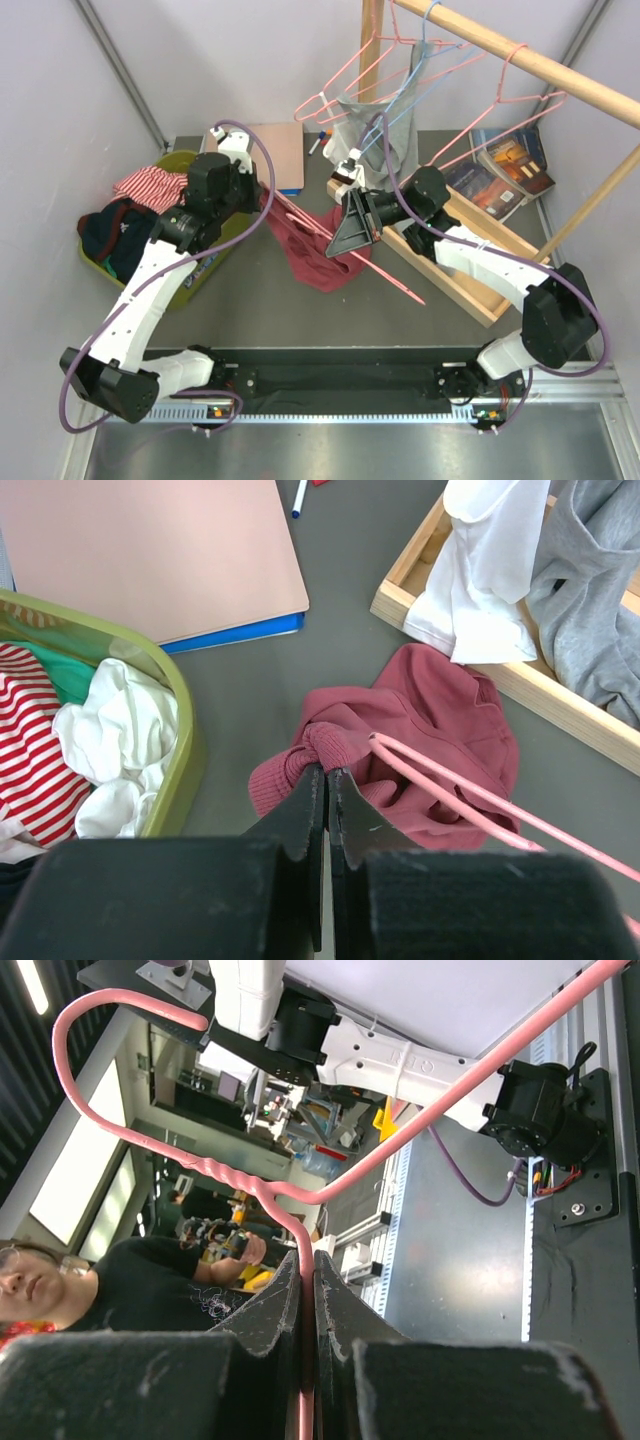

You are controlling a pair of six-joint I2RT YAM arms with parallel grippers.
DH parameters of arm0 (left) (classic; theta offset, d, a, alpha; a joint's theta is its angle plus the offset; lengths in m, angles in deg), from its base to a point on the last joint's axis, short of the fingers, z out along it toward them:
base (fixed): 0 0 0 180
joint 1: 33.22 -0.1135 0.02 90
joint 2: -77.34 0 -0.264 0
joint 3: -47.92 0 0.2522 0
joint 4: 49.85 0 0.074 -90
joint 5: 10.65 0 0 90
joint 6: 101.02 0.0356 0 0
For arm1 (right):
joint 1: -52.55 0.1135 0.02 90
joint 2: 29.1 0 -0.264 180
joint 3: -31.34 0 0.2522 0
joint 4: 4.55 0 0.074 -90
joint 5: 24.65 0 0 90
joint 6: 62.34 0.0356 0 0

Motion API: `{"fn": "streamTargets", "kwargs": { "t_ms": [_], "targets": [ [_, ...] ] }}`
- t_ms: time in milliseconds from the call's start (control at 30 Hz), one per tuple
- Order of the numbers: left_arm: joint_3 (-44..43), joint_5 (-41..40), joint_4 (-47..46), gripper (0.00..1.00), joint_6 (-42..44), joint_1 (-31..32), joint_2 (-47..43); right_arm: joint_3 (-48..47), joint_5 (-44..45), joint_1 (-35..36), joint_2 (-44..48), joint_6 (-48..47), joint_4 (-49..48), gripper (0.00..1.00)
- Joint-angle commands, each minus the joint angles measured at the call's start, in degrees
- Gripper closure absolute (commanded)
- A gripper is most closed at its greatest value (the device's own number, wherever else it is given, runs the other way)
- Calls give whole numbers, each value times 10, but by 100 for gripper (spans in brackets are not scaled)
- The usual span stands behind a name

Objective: Place the tank top on the hanger

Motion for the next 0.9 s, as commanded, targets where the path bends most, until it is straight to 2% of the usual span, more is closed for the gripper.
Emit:
{"fn": "streamTargets", "kwargs": {
  "t_ms": [0, 200, 433, 733, 867],
  "targets": [
    [-11, -5, -36, 100, 15, -2, -21, 2, 4, -3, 24, -12, -19, 100],
    [-14, -12, -54, 100, 17, -2, -6, 8, 6, -1, 34, -9, -17, 100],
    [-17, 27, -84, 100, 0, -2, -7, 23, 11, 3, 31, -4, -34, 100],
    [-17, 150, -90, 100, -51, -2, -13, 22, 16, 2, -6, 68, -159, 100],
    [-24, 218, -93, 100, -92, -2, -14, 21, 17, 2, -34, 143, -266, 100]
  ]
}}
